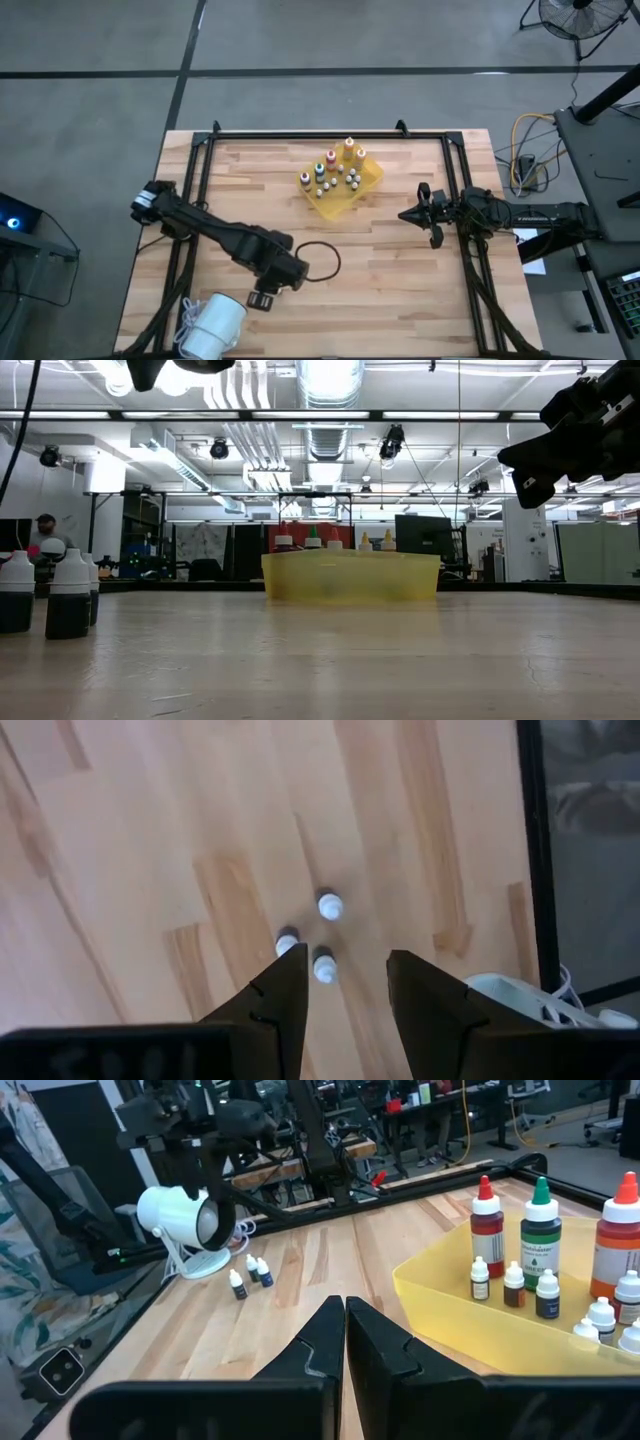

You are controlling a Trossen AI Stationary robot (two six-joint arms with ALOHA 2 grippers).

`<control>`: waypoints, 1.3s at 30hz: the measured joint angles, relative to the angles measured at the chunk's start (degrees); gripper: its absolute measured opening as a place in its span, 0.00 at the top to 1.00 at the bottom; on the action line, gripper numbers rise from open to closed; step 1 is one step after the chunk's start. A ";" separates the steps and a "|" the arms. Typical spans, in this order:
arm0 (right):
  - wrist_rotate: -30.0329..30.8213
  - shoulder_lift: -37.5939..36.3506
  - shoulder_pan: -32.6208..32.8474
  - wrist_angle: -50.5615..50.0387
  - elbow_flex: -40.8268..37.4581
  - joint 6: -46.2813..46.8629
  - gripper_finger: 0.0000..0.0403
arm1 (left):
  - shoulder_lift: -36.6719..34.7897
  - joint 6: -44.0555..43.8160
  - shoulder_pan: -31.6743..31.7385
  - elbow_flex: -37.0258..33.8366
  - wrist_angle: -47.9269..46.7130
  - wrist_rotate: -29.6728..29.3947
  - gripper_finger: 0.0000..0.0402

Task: Pick & Place food coloring
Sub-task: Put the small blue food coloring bottle into the yellow bin

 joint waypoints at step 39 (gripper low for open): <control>0.00 0.02 -0.02 -0.04 0.00 0.00 0.98 | -8.05 -0.51 -2.72 -33.34 23.17 0.00 0.40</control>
